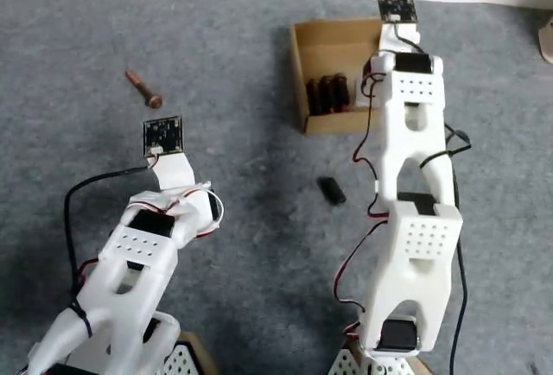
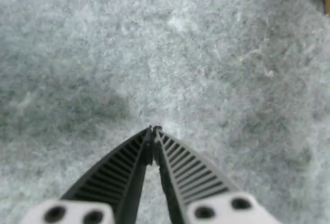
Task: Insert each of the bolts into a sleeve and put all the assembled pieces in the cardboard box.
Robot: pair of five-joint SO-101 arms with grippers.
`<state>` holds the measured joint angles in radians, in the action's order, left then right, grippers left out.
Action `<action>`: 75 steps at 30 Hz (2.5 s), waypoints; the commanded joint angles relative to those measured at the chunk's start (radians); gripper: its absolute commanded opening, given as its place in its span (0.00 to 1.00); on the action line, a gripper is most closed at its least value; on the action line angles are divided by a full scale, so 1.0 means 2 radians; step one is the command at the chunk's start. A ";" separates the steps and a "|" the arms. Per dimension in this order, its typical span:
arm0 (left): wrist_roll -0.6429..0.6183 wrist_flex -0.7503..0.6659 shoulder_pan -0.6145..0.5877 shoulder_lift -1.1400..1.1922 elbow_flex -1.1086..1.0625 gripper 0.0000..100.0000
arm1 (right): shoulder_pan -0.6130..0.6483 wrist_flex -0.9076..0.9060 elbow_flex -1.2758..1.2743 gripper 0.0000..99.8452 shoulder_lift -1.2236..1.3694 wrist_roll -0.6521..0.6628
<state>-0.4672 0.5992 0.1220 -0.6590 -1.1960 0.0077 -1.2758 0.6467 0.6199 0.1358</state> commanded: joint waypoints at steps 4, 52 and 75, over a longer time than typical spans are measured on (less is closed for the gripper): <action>0.000 -0.008 -0.005 -0.007 0.003 0.03 | 0.023 -0.125 0.023 0.27 -0.054 -0.005; 0.000 -0.008 -0.004 -0.007 0.002 0.03 | 0.026 0.024 -0.453 0.27 -0.049 -0.002; 0.000 -0.007 -0.003 -0.007 0.001 0.03 | 0.026 0.024 -0.453 0.27 -0.049 -0.002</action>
<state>-0.4672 0.5992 0.1220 -0.6590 -1.1960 0.0552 -1.2236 -0.1649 0.4925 0.1343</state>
